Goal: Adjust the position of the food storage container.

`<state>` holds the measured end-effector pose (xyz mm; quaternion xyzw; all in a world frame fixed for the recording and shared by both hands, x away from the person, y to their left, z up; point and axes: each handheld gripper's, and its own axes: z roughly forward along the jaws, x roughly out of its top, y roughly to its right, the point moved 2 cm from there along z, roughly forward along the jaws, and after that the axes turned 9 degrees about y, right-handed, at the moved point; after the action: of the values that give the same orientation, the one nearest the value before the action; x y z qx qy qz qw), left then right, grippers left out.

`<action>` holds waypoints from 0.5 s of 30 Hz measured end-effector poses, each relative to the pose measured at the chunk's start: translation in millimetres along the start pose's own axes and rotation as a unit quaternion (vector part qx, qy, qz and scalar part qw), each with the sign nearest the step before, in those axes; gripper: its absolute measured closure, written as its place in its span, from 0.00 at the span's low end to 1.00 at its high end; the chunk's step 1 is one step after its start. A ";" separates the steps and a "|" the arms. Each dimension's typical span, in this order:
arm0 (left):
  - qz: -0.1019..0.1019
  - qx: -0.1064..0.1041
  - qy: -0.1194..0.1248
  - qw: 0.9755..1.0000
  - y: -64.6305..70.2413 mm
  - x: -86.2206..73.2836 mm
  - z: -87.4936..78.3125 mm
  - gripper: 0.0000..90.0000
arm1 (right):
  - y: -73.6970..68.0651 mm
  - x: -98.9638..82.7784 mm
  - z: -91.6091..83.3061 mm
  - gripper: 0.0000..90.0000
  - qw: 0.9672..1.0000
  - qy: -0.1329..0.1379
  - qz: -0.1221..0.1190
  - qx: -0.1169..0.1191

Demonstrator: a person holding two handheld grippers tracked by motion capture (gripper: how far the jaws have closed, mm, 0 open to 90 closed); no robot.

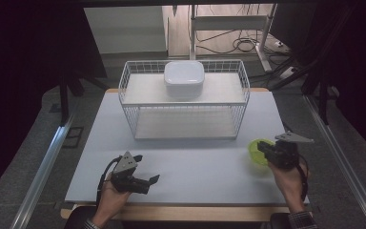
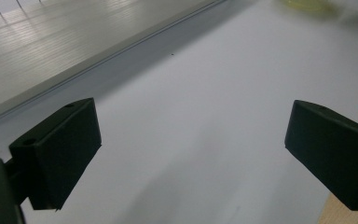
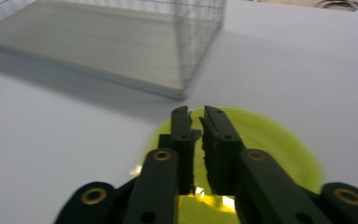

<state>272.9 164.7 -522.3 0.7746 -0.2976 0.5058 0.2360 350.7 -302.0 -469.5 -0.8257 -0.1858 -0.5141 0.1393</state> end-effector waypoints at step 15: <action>-0.006 -0.001 -0.008 1.000 -1.8 -2.4 2.1 0.04 | 53.1 -15.0 -8.1 1.00 0.994 -0.024 0.019 -0.107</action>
<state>274.8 165.1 -525.5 0.7802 -0.2954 0.4979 0.2369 362.1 -355.2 -481.6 -0.8512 -0.1172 -0.5085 0.0557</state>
